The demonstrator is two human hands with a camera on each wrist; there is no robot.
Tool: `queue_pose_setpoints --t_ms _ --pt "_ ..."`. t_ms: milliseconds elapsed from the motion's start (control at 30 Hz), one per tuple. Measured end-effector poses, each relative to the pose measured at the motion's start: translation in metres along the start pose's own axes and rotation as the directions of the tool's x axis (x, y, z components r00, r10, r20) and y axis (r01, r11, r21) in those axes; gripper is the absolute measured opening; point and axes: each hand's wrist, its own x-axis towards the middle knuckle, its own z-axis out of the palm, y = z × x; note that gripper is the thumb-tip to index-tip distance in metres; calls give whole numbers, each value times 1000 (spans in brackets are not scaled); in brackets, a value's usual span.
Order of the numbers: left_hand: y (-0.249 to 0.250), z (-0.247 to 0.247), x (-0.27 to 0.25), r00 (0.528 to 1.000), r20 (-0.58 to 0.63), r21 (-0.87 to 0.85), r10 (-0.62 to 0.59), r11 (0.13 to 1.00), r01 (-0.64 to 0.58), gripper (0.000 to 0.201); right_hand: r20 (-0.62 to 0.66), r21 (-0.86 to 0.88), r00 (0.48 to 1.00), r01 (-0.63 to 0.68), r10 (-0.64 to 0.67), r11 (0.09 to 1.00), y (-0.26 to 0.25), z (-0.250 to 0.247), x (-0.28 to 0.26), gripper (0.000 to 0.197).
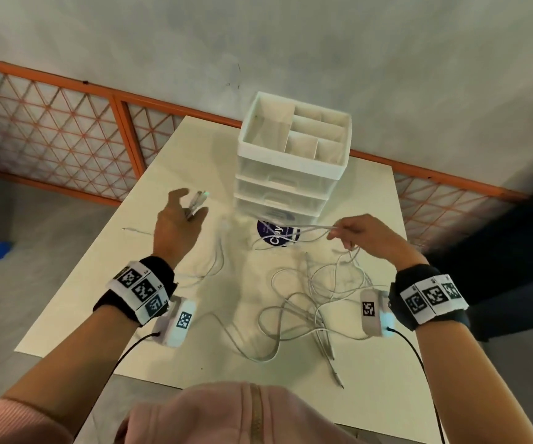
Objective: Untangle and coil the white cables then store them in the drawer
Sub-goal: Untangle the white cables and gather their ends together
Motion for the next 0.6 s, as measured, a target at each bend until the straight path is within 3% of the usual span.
queue_pose_setpoints --t_ms 67,133,233,300,367,433,533,600 --pt "18 8 -10 966 119 -49 229 973 -224 42 25 -40 999 33 -32 999 -24 -2 0 21" --pt "38 19 -19 861 316 -119 399 917 -381 42 66 -52 993 97 -94 994 -49 -1 -1 26" --pt "59 38 -28 721 546 -241 428 904 -353 34 91 24 975 200 -201 980 -79 1 -3 25" --pt "61 47 -29 670 627 -259 398 917 -302 22 82 71 970 222 -227 973 -86 0 -5 23" --pt "57 47 -26 684 619 -233 387 922 -310 13 76 134 977 190 -201 973 -82 0 -6 23" --pt "56 41 -21 747 540 -166 389 919 -358 18 76 167 983 151 -165 974 -69 4 -5 22" --pt "56 25 -11 844 348 -120 409 912 -393 19 134 60 987 80 -87 995 -33 14 0 18" --pt "51 13 0 868 251 -81 428 903 -421 22 160 -7 987 -20 21 1000 -10 23 2 22"
